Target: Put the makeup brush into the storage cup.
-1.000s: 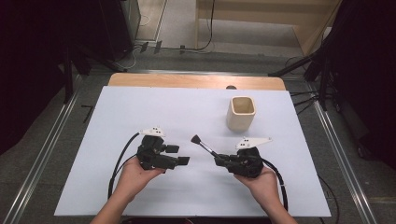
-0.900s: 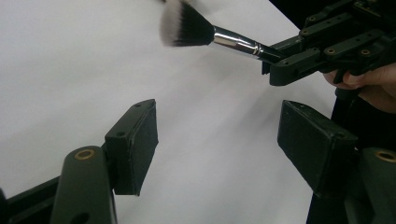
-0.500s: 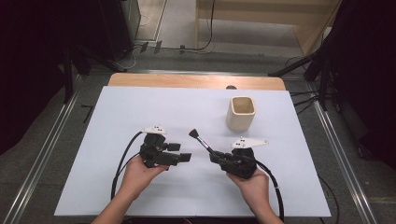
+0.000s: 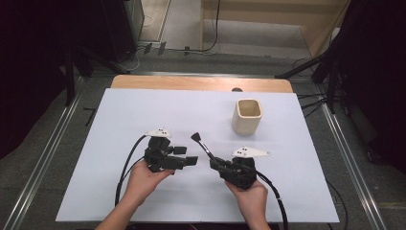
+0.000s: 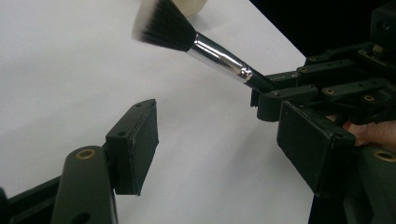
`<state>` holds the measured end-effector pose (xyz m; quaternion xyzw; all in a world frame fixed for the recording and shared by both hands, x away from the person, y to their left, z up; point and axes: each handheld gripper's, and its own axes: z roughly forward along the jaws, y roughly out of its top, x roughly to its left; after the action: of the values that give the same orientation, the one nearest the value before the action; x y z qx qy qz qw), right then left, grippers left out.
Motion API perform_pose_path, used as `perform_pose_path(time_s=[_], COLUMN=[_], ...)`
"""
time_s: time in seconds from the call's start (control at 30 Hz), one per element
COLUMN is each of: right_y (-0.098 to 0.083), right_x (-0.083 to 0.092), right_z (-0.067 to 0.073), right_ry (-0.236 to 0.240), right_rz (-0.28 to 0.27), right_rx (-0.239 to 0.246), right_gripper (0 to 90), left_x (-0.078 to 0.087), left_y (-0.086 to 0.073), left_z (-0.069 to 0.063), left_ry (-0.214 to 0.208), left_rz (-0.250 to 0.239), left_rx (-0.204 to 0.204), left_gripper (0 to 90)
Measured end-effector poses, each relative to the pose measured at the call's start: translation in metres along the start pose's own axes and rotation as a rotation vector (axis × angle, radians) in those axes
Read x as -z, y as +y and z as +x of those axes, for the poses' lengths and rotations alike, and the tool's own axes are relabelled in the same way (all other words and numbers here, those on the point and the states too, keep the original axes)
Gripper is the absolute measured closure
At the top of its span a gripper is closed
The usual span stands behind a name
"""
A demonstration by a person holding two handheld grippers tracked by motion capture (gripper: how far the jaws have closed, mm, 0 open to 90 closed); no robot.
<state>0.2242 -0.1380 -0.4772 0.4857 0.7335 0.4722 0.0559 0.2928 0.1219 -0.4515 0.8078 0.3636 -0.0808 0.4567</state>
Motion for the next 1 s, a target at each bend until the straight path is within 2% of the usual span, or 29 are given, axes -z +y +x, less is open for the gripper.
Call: perform_pose_path(time_s=[0.07, 0.2, 0.43, 0.57, 0.77, 1.0], right_y=[-0.002, -0.009, -0.017, -0.02, -0.027, -0.03], right_x=[-0.001, -0.005, -0.006, -0.008, -0.012, -0.014], right_z=[0.002, 0.004, 0.008, 0.009, 0.009, 0.009], right_ry=[0.003, 0.01, 0.012, 0.017, 0.053, 0.075], right_rz=[-0.003, -0.032, -0.102, -0.12, -0.161, -0.201], right_rx=[0.003, -0.019, -0.051, -0.068, -0.129, -0.165], right_gripper=[79.8, 79.8, 79.8, 79.8, 79.8, 79.8], left_x=[-0.001, -0.003, -0.003, -0.003, -0.003, -0.002], left_y=[0.0, 0.0, -0.001, -0.001, -0.002, -0.002], left_z=[-0.001, -0.003, -0.004, -0.004, -0.004, -0.006], left_ry=[-0.003, 0.013, -0.003, -0.005, -0.007, -0.014], left_rz=[-0.004, -0.004, -0.022, -0.026, -0.036, -0.058], left_rx=[0.004, -0.018, -0.007, 0.0, 0.006, 0.016], left_gripper=[30.1, 30.0, 30.6, 30.7, 30.6, 30.6])
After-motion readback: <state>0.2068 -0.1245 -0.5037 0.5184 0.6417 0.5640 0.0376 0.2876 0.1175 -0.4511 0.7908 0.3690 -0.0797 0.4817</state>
